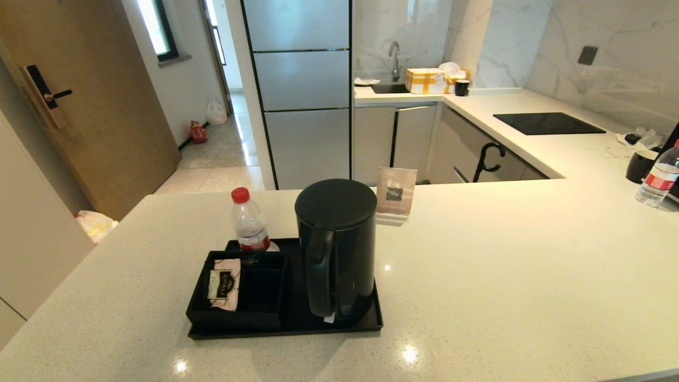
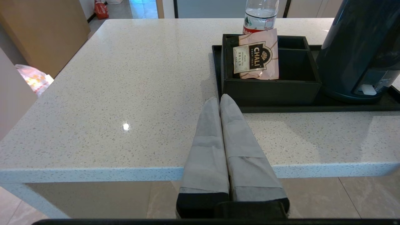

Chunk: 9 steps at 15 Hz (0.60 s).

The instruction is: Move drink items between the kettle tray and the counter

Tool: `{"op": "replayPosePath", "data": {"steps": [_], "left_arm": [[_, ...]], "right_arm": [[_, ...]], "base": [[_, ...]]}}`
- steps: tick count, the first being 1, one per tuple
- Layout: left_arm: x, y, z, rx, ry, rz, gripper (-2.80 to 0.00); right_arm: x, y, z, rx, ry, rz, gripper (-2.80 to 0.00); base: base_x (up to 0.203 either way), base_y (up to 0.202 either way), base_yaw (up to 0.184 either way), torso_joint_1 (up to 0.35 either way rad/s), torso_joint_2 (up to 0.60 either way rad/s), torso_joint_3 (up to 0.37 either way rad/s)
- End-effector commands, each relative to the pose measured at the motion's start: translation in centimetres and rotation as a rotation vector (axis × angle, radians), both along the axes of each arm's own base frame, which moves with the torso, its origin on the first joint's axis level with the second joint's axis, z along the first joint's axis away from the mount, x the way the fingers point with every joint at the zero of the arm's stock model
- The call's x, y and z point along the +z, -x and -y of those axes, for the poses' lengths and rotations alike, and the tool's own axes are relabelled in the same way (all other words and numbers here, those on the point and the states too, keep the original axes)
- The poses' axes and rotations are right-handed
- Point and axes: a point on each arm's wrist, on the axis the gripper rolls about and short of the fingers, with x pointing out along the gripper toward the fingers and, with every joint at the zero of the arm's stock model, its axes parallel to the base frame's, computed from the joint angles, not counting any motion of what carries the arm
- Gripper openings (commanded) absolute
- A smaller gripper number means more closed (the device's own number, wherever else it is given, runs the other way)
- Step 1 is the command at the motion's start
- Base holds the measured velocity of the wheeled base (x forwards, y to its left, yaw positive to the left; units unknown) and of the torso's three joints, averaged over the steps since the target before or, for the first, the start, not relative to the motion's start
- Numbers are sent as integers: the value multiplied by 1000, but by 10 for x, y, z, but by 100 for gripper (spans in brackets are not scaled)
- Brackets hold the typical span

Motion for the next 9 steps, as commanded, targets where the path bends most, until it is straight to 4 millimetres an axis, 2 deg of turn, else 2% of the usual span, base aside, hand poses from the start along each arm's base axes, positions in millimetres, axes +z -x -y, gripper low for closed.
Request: {"op": "replayPosePath", "data": {"steps": [1, 9], "left_arm": [[0, 0, 0, 0, 1, -2, -280], [0, 0, 0, 0, 1, -2, -280]], "right_arm": [[0, 0, 0, 0, 0, -1, -280], [0, 0, 0, 0, 0, -1, -280]], "base": [[0, 0, 0, 0, 0, 0], [0, 0, 0, 0, 0, 0]]}}
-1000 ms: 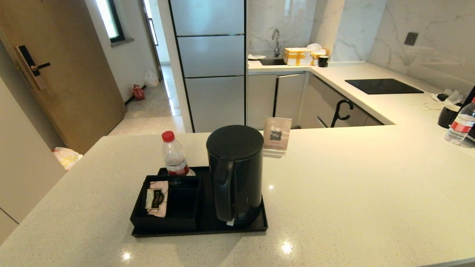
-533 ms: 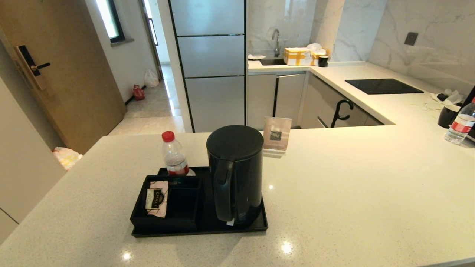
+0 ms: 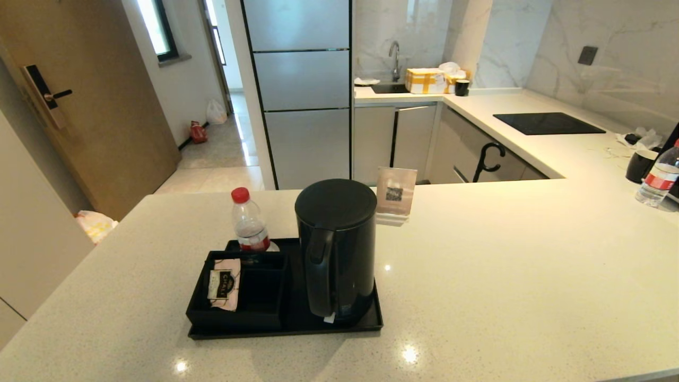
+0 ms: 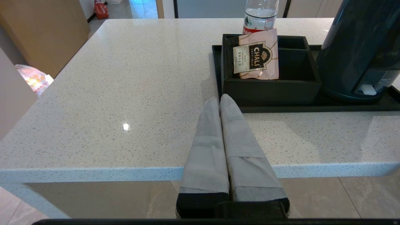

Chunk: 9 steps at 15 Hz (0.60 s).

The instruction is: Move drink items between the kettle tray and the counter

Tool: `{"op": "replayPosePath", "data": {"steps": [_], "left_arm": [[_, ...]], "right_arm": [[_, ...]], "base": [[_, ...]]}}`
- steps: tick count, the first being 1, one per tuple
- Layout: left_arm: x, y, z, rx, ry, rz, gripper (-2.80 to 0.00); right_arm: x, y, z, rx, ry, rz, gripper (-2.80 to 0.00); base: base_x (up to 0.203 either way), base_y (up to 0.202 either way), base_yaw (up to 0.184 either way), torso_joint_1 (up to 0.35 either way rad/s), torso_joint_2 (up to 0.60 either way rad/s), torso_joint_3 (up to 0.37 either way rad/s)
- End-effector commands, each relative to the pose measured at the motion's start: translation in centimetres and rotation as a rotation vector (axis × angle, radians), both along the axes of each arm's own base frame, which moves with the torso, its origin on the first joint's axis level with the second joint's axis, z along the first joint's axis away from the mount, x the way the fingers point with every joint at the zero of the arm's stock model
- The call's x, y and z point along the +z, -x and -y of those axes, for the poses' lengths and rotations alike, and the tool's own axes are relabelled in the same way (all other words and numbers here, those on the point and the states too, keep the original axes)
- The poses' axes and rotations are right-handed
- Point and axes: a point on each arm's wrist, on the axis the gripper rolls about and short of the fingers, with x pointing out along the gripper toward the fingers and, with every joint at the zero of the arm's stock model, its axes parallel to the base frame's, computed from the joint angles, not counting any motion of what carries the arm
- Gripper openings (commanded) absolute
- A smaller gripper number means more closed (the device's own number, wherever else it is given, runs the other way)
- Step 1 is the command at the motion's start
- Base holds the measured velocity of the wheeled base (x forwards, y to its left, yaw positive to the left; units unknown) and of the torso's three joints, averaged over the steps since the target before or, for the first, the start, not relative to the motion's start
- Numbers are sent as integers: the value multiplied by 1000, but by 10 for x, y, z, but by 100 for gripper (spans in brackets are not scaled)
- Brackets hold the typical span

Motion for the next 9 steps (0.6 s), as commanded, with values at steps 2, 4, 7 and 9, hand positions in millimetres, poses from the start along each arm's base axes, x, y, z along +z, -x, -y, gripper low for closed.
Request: {"op": "replayPosePath", "data": {"steps": [2, 4, 7, 9], "left_arm": [[0, 0, 0, 1, 0, -1, -280], [0, 0, 0, 1, 0, -1, -280], [0, 0, 0, 1, 0, -1, -280], [0, 0, 0, 1, 0, -1, -280]], "right_arm": [[0, 0, 0, 0, -1, -1, -280], [0, 0, 0, 0, 1, -1, -280], [0, 0, 0, 0, 1, -1, -280], [0, 0, 0, -1, -4, -2, -280]], "base": [[0, 0, 0, 0, 0, 0], [0, 0, 0, 0, 0, 0], [0, 0, 0, 0, 0, 0], [0, 0, 0, 0, 0, 0]]}}
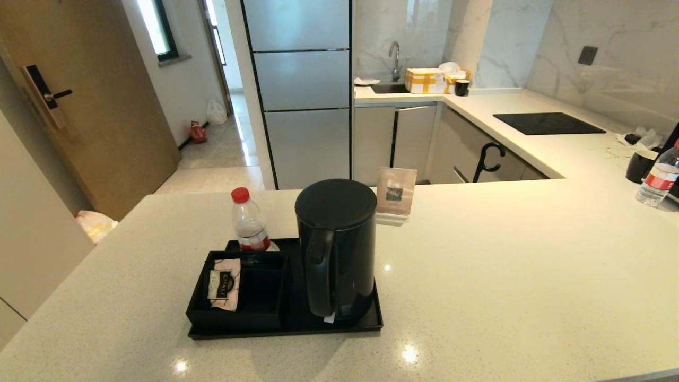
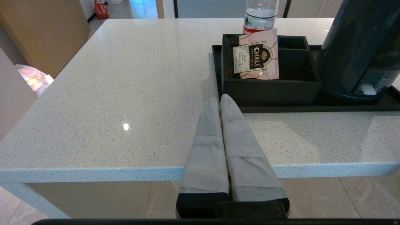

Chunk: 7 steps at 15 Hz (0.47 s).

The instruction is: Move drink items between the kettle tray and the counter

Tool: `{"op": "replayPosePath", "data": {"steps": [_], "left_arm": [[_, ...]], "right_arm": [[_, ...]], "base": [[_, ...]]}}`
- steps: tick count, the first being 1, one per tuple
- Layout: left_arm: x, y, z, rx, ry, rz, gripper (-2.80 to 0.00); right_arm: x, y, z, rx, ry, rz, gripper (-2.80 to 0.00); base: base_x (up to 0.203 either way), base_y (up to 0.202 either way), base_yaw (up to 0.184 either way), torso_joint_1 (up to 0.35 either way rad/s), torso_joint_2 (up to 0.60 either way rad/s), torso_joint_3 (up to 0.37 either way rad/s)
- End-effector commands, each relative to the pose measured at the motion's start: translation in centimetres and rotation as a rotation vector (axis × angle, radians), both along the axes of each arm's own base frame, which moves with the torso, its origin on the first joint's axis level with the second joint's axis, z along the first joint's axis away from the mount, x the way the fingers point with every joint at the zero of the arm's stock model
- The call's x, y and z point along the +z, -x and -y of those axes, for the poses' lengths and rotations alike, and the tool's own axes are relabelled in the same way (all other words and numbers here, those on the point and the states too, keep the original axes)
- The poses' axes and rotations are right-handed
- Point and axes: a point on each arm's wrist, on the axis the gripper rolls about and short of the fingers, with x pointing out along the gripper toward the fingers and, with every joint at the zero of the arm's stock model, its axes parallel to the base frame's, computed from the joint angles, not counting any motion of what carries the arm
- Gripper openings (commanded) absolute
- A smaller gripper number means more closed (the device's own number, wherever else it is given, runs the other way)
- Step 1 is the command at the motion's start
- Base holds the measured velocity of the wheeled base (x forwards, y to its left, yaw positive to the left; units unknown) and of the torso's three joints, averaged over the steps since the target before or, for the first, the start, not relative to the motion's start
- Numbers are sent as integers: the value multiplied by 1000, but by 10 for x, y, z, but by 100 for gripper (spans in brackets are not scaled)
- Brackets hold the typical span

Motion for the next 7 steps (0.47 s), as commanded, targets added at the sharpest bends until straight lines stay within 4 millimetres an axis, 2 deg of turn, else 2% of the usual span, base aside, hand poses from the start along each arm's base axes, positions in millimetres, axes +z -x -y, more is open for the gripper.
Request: {"op": "replayPosePath", "data": {"steps": [1, 7], "left_arm": [[0, 0, 0, 0, 1, -1, -280], [0, 0, 0, 0, 1, -1, -280]], "right_arm": [[0, 0, 0, -1, -4, -1, -280], [0, 0, 0, -1, -6, -3, -280]], "base": [[0, 0, 0, 0, 0, 0], [0, 0, 0, 0, 0, 0]]}}
